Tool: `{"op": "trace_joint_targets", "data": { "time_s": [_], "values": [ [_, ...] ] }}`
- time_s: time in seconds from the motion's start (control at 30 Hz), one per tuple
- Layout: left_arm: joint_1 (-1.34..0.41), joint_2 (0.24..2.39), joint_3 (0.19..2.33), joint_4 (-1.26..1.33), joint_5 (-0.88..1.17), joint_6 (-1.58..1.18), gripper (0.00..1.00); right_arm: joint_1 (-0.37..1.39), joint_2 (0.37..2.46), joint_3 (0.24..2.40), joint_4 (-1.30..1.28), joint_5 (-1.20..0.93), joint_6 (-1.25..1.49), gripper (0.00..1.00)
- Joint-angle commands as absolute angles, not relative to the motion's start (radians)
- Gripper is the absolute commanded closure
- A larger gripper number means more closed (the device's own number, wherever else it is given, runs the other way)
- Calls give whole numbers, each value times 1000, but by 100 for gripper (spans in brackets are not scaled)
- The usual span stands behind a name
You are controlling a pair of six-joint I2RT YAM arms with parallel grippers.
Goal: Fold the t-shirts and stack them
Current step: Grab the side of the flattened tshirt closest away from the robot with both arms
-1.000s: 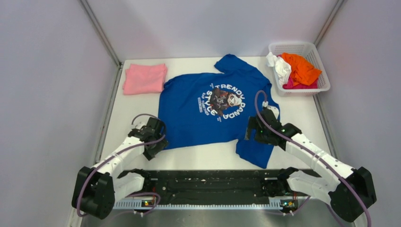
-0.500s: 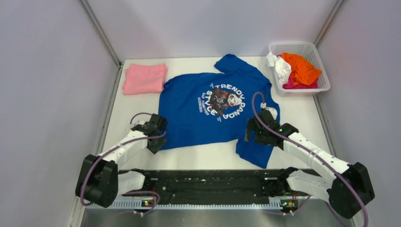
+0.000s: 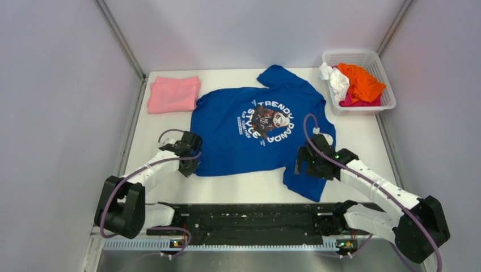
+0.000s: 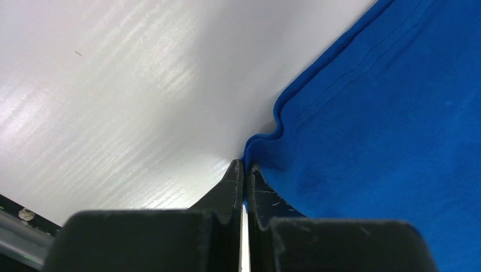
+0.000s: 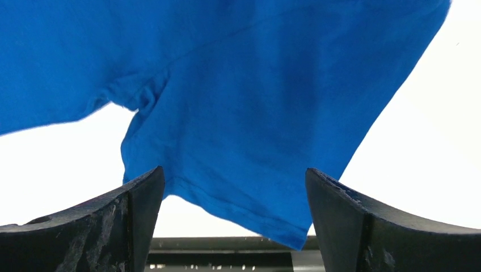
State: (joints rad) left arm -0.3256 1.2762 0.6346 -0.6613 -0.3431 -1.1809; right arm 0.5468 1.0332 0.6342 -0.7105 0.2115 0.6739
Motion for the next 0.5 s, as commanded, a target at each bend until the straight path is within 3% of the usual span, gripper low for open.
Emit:
{"op": "trace_joint_targets", "data": {
  "time_s": [0.0, 0.47],
  "values": [
    [-273, 1232, 660, -642, -395, -1127, 100, 561, 1018, 639, -803, 118, 723, 9],
    [-225, 1190, 609, -606, -350, -1078, 100, 829, 1216, 600, -754, 156, 838, 22]
  ]
}}
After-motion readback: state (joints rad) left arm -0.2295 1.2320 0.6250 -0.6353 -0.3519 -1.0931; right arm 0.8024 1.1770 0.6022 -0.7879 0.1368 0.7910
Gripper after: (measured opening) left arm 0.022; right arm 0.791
